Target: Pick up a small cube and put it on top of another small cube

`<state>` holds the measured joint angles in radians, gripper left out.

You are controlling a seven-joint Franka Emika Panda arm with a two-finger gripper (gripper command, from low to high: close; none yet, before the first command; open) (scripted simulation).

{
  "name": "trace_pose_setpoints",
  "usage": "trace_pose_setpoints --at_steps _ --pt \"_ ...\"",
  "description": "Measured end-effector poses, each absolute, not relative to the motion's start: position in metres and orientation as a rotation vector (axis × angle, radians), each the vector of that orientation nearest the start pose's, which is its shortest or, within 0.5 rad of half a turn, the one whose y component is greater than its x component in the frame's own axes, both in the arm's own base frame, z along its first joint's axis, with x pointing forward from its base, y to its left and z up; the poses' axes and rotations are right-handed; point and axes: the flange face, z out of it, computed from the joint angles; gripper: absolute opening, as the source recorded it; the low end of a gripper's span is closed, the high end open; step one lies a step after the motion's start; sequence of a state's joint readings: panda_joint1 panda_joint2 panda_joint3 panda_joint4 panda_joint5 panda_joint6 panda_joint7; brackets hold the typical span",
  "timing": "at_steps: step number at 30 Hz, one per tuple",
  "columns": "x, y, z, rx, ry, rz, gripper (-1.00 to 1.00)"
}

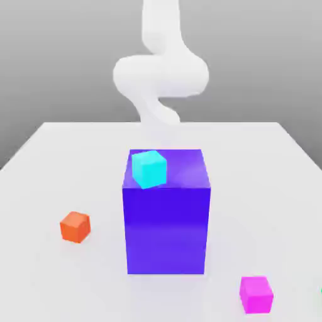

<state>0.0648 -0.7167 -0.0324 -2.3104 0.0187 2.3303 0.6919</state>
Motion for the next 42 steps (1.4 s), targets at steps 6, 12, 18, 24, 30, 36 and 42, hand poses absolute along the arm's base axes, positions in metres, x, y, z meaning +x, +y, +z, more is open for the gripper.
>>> trace_pose_setpoints --at_steps 6,12,18,24,30,36,42 --pt "0.440 0.042 0.590 -2.737 0.488 -0.753 0.00" --pt "0.478 0.085 0.493 -2.866 0.083 -0.569 0.00" --pt "0.490 0.128 0.392 -2.934 -0.340 -0.388 0.00" --pt "0.479 0.167 0.292 -2.937 -0.790 -0.206 0.00" --pt "0.455 0.181 0.201 -2.886 -1.213 -0.026 0.00" --pt "0.452 0.182 0.135 -2.873 -1.273 -0.002 -1.00" --pt "0.451 0.182 0.132 -2.872 -1.274 0.002 -1.00"
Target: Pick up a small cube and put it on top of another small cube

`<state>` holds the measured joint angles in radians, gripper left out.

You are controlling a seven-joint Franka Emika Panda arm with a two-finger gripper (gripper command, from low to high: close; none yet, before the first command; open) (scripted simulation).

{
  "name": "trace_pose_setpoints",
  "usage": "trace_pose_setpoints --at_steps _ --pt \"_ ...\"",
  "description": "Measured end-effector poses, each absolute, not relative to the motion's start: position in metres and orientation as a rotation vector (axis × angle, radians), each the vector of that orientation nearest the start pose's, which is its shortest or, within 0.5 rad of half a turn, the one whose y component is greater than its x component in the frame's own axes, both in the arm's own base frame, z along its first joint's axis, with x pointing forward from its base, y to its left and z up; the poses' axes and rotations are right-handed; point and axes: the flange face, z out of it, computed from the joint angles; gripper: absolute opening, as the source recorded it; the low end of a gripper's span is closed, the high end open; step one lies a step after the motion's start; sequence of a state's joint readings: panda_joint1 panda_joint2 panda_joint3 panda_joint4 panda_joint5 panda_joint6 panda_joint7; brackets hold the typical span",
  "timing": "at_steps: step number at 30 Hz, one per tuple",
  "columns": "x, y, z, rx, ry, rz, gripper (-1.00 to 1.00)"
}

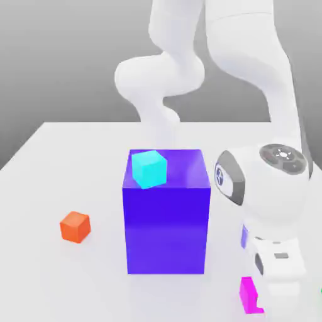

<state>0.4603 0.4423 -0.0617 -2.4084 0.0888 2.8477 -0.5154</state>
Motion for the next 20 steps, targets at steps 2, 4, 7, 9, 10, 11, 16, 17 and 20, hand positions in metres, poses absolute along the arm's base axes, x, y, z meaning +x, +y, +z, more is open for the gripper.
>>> trace_pose_setpoints --at_steps 2,4,7,9,10,11,16,17,20 --pt "0.452 0.183 0.152 -2.873 -1.276 0.001 -1.00" --pt "0.452 0.183 0.176 -2.873 -1.274 0.001 -1.00" --pt "0.456 0.221 0.201 -2.848 -1.317 0.003 -1.00" --pt "0.458 0.262 0.214 -2.826 -1.361 0.004 -1.00" --pt "0.457 0.283 0.221 -2.815 -1.383 0.005 -1.00" --pt "0.455 0.304 0.228 -2.805 -1.405 0.005 -1.00" --pt "0.450 0.348 0.195 -2.786 -1.450 0.003 -1.00" --pt "0.449 0.348 0.185 -2.786 -1.450 0.003 1.00" --pt "0.449 0.348 0.185 -2.786 -1.450 0.003 1.00"
